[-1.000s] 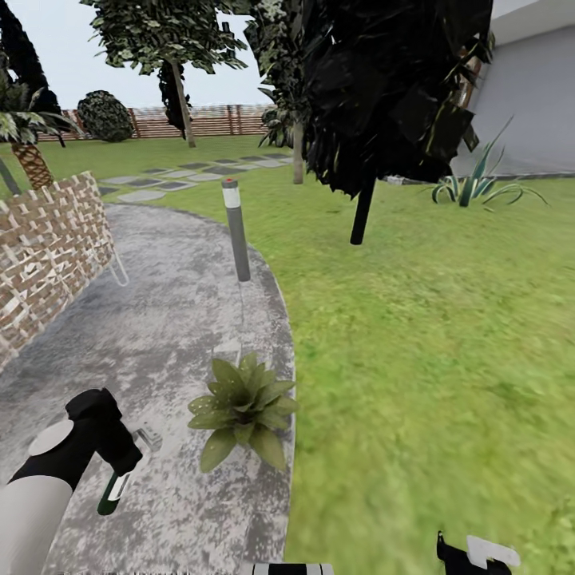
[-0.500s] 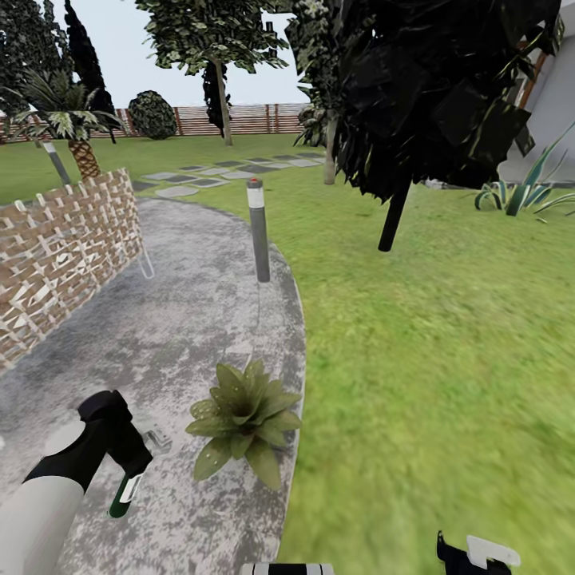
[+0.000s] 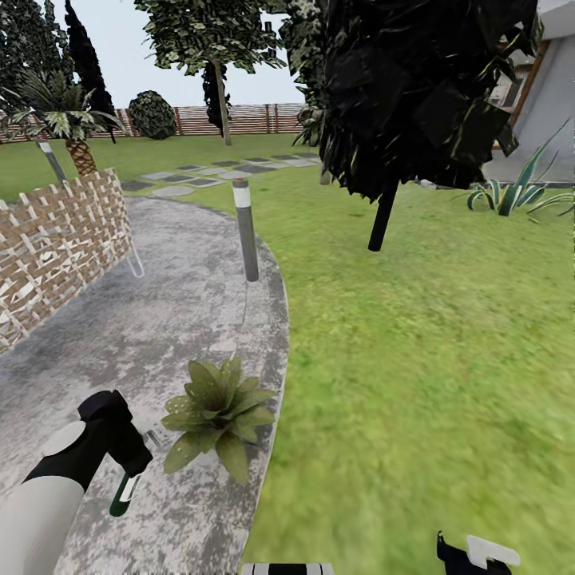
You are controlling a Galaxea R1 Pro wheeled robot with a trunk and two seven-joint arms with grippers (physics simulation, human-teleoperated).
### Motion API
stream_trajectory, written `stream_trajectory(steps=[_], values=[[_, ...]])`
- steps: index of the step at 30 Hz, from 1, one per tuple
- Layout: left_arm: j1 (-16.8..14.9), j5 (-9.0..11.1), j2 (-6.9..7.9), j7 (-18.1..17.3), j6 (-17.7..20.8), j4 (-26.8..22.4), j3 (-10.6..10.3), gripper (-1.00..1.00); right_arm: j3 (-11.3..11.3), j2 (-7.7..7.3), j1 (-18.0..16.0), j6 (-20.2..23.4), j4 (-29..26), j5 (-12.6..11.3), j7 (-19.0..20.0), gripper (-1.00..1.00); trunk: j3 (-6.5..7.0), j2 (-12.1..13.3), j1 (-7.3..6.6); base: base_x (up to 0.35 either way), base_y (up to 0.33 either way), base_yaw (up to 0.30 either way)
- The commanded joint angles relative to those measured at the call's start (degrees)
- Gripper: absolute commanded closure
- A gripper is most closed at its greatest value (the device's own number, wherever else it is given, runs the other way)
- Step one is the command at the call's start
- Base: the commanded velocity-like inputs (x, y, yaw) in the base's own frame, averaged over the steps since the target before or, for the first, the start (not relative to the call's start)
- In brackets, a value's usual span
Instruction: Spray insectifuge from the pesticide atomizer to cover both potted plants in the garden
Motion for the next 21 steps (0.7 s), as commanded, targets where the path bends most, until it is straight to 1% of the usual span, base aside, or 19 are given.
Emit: stream_trajectory(steps=[1,3,7,11,12,13,14,15,18,19,21], values=[[0.0,-0.4,-0.02,-0.5,0.6,-0.1,0.1,1.00,-0.3,-0.02,0.0,-0.2,0.1,0.6,-0.4,-1.00,-0.05,0.0,-0.03,-0.216,-0.227,0.005],[0.0,-0.4,-0.02,-0.5,0.6,-0.1,0.3,1.00,-0.3,-0.02,0.0,-0.2,0.1,0.6,-0.4,-1.00,-0.05,0.0,-0.03,-0.224,-0.222,0.110],[-0.1,-0.4,0.05,-0.5,0.6,-0.1,0.4,1.00,-0.3,0.06,0.0,-0.2,0.1,0.6,-0.4,-1.00,-0.05,0.0,-0.03,-0.225,-0.220,0.244],[-0.1,-0.4,0.39,-0.5,0.8,-0.3,0.6,1.00,-0.3,0.07,0.0,-0.2,0.1,0.6,-0.4,-1.00,-0.05,0.0,-0.03,-0.053,-0.223,0.276],[-0.1,-0.4,0.27,0.1,0.9,-0.3,0.5,1.00,-0.3,0.07,0.0,-0.2,0.1,0.6,-0.4,-1.00,-0.05,0.0,-0.03,0.125,-0.130,0.278],[-0.1,-0.5,0.17,3.1,0.9,-0.2,0.4,1.00,-0.3,0.07,0.0,-0.2,0.1,0.6,-0.4,-1.00,-0.05,0.0,-0.03,0.056,-0.053,0.278],[-0.1,-0.2,0.21,6.1,0.9,0.0,0.4,1.00,-0.3,0.07,0.0,-0.2,0.1,0.6,-0.4,-1.00,-0.05,0.0,-0.03,0.029,-0.027,0.278],[-0.1,0.2,0.27,8.0,0.9,0.5,0.5,1.00,-0.3,0.07,0.0,-0.2,0.1,0.6,-0.4,-1.00,-0.05,0.0,-0.03,0.015,-0.014,0.278],[-0.1,2.4,-0.06,9.3,1.0,2.0,0.6,1.00,-0.2,0.07,0.0,-0.2,0.1,0.6,-0.4,-1.00,-0.05,0.0,-0.03,0.004,-0.004,0.278],[-0.1,3.5,-0.61,9.5,1.0,2.2,0.5,1.00,-0.3,0.07,0.0,-0.2,0.1,0.6,-0.4,-1.00,-0.05,0.0,-0.03,0.001,-0.001,0.278],[-0.1,4.3,-1.45,9.6,1.0,2.2,0.5,1.00,-0.2,0.07,0.0,-0.2,0.1,0.6,-0.4,-1.00,-0.05,0.0,-0.03,0.000,0.000,0.278]])
